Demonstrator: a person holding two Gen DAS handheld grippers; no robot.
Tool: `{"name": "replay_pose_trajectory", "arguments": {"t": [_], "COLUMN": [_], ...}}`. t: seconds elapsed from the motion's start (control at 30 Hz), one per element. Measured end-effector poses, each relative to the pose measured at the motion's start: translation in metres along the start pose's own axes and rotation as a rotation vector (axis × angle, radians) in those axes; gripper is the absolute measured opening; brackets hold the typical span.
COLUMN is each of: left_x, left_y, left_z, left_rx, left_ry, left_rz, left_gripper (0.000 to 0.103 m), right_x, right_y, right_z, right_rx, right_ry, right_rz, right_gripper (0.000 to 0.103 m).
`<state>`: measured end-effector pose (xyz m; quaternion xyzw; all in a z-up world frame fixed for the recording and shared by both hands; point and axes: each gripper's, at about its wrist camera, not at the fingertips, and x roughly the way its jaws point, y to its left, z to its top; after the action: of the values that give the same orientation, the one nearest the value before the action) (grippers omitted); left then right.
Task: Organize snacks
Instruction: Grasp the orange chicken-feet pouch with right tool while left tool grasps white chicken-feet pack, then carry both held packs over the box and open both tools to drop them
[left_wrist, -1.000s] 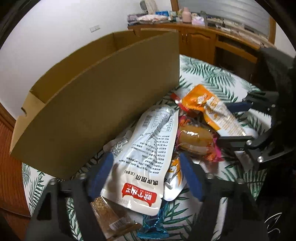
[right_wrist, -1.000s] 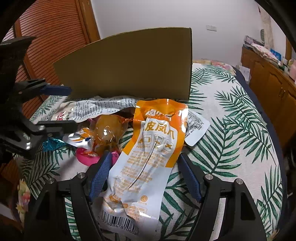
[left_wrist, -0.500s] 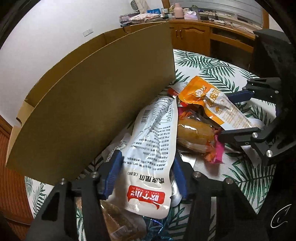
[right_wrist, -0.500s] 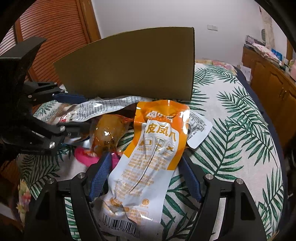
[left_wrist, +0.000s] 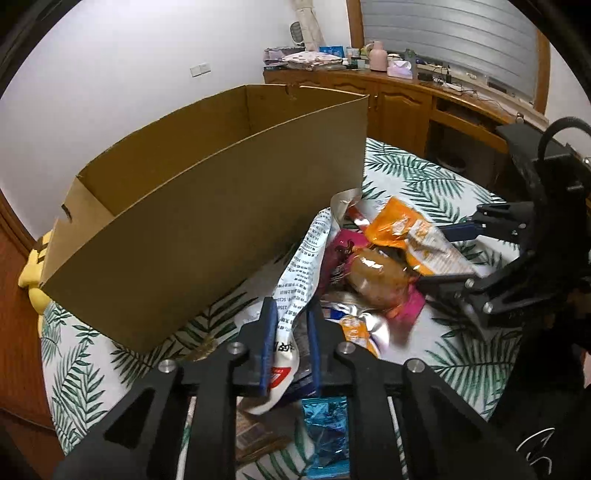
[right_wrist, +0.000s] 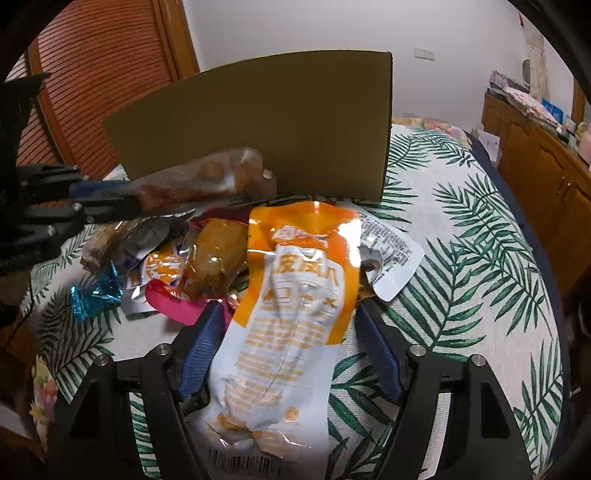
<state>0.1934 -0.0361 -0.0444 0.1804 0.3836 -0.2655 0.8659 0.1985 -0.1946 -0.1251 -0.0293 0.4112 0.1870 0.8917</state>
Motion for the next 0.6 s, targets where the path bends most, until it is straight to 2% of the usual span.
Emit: {"name": "replay_pose_trajectory", "arguments": {"t": [0.23,0.6], "left_x": [-0.008,-0.027], "left_y": [0.005,-0.004], "left_z": [0.002,0.005], "left_rx": [-0.043,-0.054], "left_ry": [-0.041,-0.128], "left_rz": [-0.016,-0.008], "left_gripper": [0.007,0.005], "right_x": [-0.004,-0.024], "right_y": [-0.005,-0.005], "right_z": [-0.004,-0.003], "right_rx": [0.008,0.019], "right_ry": [-0.006,-0.056], "right_rz": [-0.009,-0.007], "right_gripper": [0.052,0.050]}}
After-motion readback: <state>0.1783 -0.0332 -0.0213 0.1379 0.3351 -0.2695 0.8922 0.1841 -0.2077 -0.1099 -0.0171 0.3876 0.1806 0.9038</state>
